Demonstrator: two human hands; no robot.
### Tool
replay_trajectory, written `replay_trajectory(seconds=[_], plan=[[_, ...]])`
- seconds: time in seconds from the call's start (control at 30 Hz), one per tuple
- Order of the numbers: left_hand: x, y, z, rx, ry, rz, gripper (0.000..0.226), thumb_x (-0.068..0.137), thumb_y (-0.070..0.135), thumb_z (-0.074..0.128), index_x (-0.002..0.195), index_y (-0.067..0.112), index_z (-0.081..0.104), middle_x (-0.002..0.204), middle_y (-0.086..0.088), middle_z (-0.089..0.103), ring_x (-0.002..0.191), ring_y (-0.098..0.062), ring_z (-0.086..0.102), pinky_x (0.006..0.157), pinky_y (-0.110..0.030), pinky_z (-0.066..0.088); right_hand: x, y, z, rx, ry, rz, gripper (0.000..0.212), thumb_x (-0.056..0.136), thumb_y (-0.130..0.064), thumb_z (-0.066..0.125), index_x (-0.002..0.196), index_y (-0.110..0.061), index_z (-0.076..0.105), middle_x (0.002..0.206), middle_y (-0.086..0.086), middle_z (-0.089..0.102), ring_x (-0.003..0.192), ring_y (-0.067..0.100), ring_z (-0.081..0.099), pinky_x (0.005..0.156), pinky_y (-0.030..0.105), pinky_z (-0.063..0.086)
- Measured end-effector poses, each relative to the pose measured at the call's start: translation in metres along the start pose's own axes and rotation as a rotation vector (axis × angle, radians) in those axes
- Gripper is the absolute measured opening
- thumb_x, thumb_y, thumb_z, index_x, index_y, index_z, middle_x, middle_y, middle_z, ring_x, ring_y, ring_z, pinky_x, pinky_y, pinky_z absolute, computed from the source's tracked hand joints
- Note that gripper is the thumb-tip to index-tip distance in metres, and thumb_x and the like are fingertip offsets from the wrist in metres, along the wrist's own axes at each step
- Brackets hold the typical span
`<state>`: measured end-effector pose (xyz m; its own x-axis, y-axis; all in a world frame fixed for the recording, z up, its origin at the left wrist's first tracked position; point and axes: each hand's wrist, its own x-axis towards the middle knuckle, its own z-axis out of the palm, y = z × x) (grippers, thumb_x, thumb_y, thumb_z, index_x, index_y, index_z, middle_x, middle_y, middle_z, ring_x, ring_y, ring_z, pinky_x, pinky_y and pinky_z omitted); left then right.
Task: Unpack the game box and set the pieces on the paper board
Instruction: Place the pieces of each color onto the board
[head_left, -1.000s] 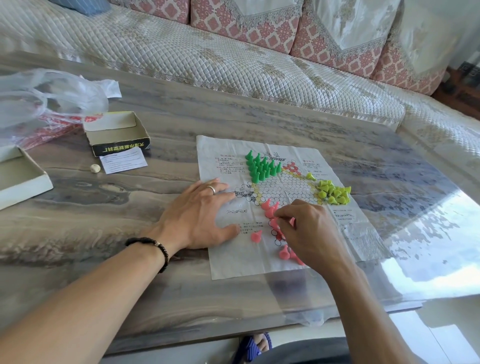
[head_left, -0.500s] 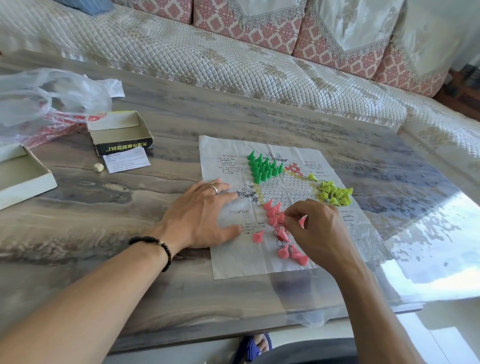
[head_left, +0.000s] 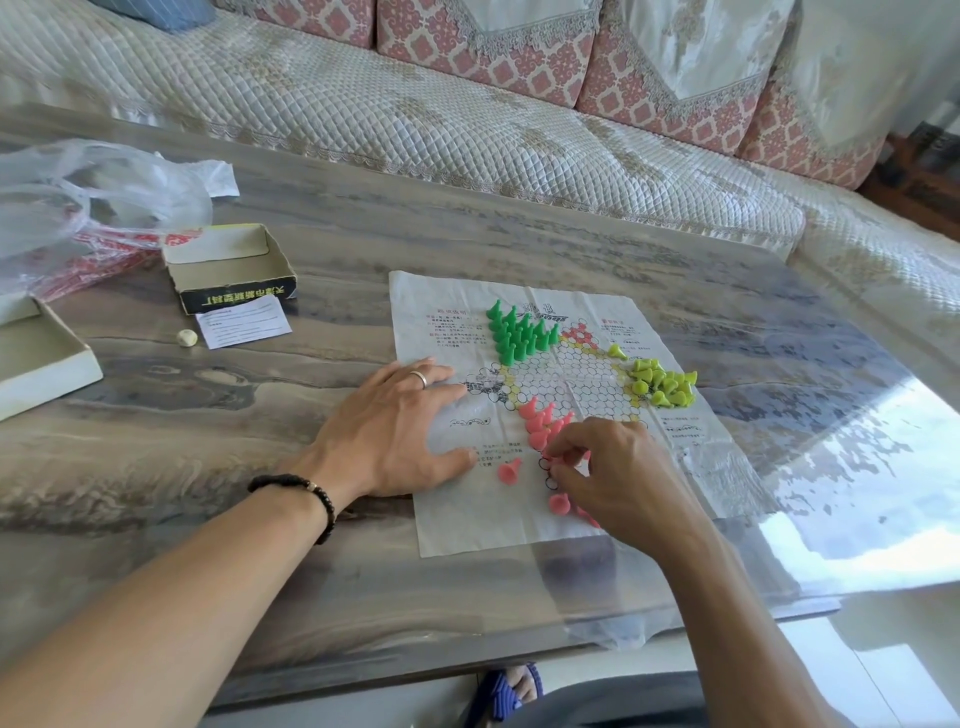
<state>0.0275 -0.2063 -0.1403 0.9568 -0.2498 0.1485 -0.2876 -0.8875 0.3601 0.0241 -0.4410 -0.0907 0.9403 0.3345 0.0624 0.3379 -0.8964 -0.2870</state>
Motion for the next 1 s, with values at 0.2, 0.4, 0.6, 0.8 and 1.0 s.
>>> replay_trajectory(seconds=[0.2, 0.4, 0.6, 0.8, 1.0], plan=[[0.0, 0.0, 0.0, -0.003, -0.01, -0.001, 0.099, 0.061, 0.079, 0.029, 0.144, 0.026, 0.04, 0.154, 0.005, 0.032, 0.145, -0.01, 0.017, 0.119, -0.033, 0.012, 0.001, 0.005, -0.008, 0.156, 0.13, -0.026, 0.012, 0.09, -0.017, 0.059, 0.087, -0.026, 0.065, 0.074, -0.011, 0.064, 0.064, 0.003, 0.056, 0.061, 0.024, 0.047], [0.0, 0.001, -0.001, -0.01, -0.004, -0.005, 0.1, 0.061, 0.079, 0.029, 0.144, 0.025, 0.04, 0.154, 0.006, 0.032, 0.145, -0.01, 0.014, 0.119, -0.029, 0.01, 0.0, 0.009, -0.009, 0.188, 0.127, 0.035, 0.011, 0.088, -0.022, 0.065, 0.094, -0.027, 0.057, 0.066, -0.012, 0.063, 0.056, 0.002, 0.056, 0.057, 0.027, 0.048], [-0.001, 0.001, -0.001, -0.018, 0.015, -0.004, 0.1, 0.06, 0.079, 0.03, 0.143, 0.024, 0.042, 0.153, 0.004, 0.034, 0.145, -0.011, 0.016, 0.119, -0.03, 0.013, 0.001, 0.013, -0.008, 0.144, 0.153, 0.061, 0.009, 0.079, -0.017, 0.075, 0.074, -0.019, 0.067, 0.061, -0.01, 0.062, 0.058, 0.005, 0.056, 0.053, 0.017, 0.046], [-0.001, 0.001, -0.001, -0.017, 0.028, 0.0, 0.099, 0.061, 0.078, 0.032, 0.142, 0.023, 0.044, 0.152, 0.003, 0.035, 0.145, -0.011, 0.018, 0.119, -0.031, 0.014, 0.001, 0.008, -0.004, 0.09, 0.027, 0.006, 0.009, 0.08, -0.011, 0.069, 0.077, -0.02, 0.071, 0.066, -0.009, 0.066, 0.059, 0.002, 0.056, 0.057, 0.017, 0.046], [0.0, 0.001, 0.0, -0.019, 0.032, 0.003, 0.099, 0.06, 0.078, 0.031, 0.141, 0.023, 0.045, 0.152, 0.002, 0.036, 0.145, -0.012, 0.019, 0.118, -0.031, 0.014, 0.003, 0.008, -0.005, 0.091, 0.065, 0.013, 0.012, 0.08, -0.007, 0.066, 0.084, -0.016, 0.072, 0.071, -0.01, 0.066, 0.064, 0.001, 0.057, 0.061, 0.023, 0.049]])
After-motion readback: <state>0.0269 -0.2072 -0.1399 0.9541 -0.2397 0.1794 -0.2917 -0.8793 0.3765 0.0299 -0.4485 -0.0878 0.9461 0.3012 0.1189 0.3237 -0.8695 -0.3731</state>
